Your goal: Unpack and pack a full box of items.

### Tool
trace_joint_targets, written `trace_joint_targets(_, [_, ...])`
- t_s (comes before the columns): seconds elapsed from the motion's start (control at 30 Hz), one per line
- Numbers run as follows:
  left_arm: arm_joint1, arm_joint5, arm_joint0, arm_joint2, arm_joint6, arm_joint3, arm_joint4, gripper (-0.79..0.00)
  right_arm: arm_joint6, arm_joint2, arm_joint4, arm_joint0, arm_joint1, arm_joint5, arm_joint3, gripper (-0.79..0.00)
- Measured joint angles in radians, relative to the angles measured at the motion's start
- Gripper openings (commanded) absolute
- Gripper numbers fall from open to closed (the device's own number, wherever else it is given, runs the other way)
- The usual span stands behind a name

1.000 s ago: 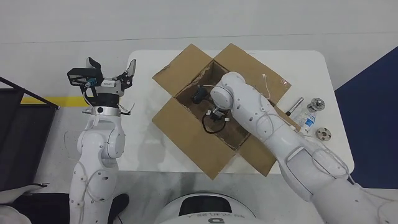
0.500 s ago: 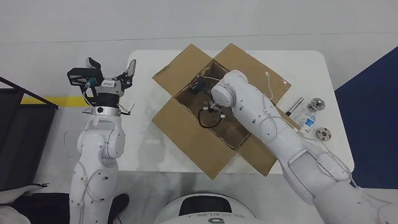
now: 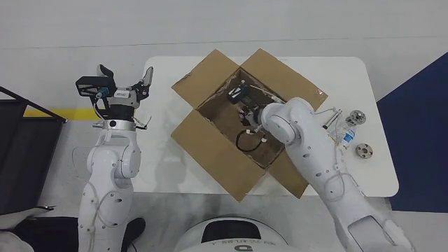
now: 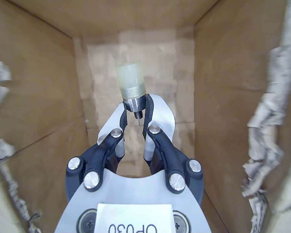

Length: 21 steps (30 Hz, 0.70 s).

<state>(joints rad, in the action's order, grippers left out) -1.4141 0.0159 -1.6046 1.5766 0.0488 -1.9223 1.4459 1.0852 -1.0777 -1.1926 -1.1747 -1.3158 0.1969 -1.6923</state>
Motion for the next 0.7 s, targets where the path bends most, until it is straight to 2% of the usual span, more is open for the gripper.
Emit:
trace_joint_targets(0.17, [0.000,0.000,0.000,0.000,0.000,0.000,0.000,0.000,-0.277,-0.176,-0.019,-0.232,0.034,-0.004,-0.261,-0.785])
trace_joint_targets(0.3, [0.000,0.000,0.000,0.000,0.000,0.000,0.000,0.000,-0.461,-0.304,0.020,-0.398,0.046,-0.033,-0.382,-0.785])
trace_joint_targets(0.37, [0.000,0.000,0.000,0.000,0.000,0.000,0.000,0.000,-0.495,-0.335,0.061,-0.438,0.048,-0.025,-0.395,-0.785])
trace_joint_targets(0.7, [0.000,0.000,0.000,0.000,0.000,0.000,0.000,0.000,-0.505,-0.339,0.071,-0.443,0.048,-0.019,-0.394,-0.785])
